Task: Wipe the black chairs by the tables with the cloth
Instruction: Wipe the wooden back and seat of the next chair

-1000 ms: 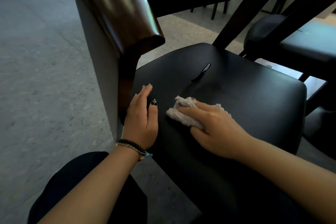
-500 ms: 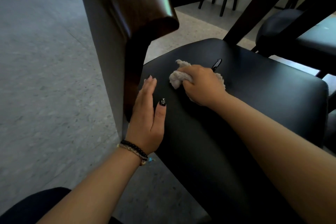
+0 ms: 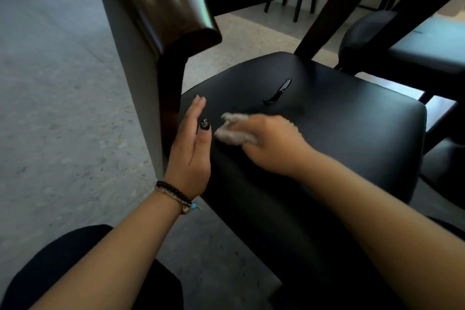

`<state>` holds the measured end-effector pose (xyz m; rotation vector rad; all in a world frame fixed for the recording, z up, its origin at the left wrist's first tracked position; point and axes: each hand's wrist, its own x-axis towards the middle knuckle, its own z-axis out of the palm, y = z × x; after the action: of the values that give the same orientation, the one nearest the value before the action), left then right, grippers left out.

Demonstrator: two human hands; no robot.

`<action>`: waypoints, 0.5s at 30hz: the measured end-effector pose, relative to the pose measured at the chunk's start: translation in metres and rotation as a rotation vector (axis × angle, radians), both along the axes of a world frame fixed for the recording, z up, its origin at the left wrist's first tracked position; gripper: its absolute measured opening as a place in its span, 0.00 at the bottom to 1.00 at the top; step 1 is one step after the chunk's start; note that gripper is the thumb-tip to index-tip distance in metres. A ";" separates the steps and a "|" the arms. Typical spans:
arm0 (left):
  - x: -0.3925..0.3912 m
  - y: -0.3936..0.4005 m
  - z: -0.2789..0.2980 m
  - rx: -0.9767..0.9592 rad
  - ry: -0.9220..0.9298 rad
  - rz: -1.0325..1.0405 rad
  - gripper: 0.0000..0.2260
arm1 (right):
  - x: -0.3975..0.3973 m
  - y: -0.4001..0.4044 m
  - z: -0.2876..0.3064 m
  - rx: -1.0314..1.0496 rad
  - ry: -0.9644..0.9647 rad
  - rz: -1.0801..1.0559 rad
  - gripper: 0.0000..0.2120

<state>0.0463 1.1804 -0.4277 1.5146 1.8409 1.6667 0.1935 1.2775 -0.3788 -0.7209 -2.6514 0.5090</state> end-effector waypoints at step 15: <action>0.023 0.059 0.005 -0.380 0.390 -0.072 0.30 | 0.097 -0.003 0.001 -0.042 -0.167 -0.155 0.27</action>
<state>0.0691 1.2396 -0.4224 1.7893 2.1061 0.9594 0.2904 1.2741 -0.3779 -1.0131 -2.7146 0.4815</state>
